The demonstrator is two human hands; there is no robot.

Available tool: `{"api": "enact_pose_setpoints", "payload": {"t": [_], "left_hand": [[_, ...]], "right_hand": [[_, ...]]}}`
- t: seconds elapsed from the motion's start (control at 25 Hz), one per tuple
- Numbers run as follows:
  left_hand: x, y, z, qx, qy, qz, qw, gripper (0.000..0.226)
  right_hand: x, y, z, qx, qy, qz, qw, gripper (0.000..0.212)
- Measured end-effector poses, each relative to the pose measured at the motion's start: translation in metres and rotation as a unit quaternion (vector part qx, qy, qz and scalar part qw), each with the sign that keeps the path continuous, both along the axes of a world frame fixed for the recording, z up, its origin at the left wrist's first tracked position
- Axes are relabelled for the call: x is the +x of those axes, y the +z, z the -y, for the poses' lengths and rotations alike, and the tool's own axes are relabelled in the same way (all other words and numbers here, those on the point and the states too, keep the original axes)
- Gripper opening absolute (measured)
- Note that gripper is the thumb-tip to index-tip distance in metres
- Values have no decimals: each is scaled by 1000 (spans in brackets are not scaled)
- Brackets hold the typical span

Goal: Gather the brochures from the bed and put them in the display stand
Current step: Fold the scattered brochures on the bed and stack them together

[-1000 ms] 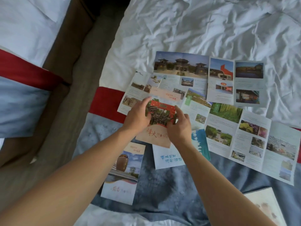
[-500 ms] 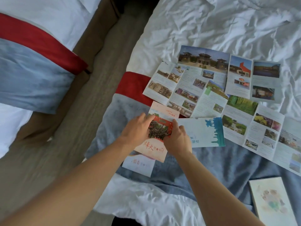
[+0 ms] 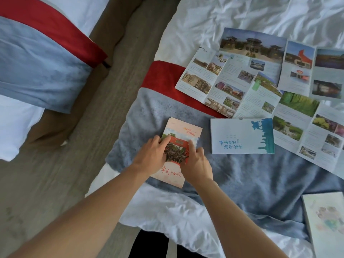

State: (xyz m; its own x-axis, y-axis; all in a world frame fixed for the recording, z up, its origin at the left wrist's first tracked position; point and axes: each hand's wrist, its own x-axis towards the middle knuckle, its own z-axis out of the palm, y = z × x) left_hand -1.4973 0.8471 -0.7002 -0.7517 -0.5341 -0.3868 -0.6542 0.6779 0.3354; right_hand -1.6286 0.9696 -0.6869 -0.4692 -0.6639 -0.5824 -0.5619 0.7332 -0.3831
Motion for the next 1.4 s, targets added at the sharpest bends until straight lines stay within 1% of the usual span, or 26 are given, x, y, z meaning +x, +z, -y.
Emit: {"api": "enact_pose_setpoints", "payload": {"t": [0.08, 0.2, 0.28, 0.6, 0.72, 0.8, 0.88, 1.0, 1.08, 1.24, 1.4], "left_hand": [[0, -3, -1, -7, -1, 10, 1000, 69], [-3, -9, -2, -17, -20, 20, 999, 70], [-6, -11, -2, -19, -31, 28, 999, 69], [-11, -4, -1, -11, -31, 45, 998, 62], [-23, 7, 6, -23, -21, 12, 999, 52], [-41, 16, 16, -27, -13, -15, 999, 43], [-66, 25, 30, -29, 11, -34, 999, 39], [-111, 38, 56, -11, 57, -57, 997, 44], [-138, 44, 74, 3, 85, -57, 995, 45], [-185, 46, 110, 18, 126, -12, 992, 49], [-217, 31, 142, 64, 186, 25, 980, 60]], "right_hand": [[-1, 0, 0, -4, 17, -21, 1000, 69], [-2, 0, -1, 2, 88, -119, 989, 60], [-2, -1, -4, 10, 101, -143, 984, 58], [-6, 0, -6, 17, 93, -113, 989, 54], [-16, 8, -2, 13, 81, -93, 992, 48], [-31, 16, 3, 8, 70, -93, 993, 45], [-51, 27, 10, 2, 60, -100, 993, 45], [-95, 46, 18, -2, 36, -109, 993, 52], [-126, 55, 22, 1, 20, -113, 993, 56], [-184, 62, 24, 8, -5, -119, 993, 60], [-224, 47, 27, 4, -5, -102, 995, 61]]}}
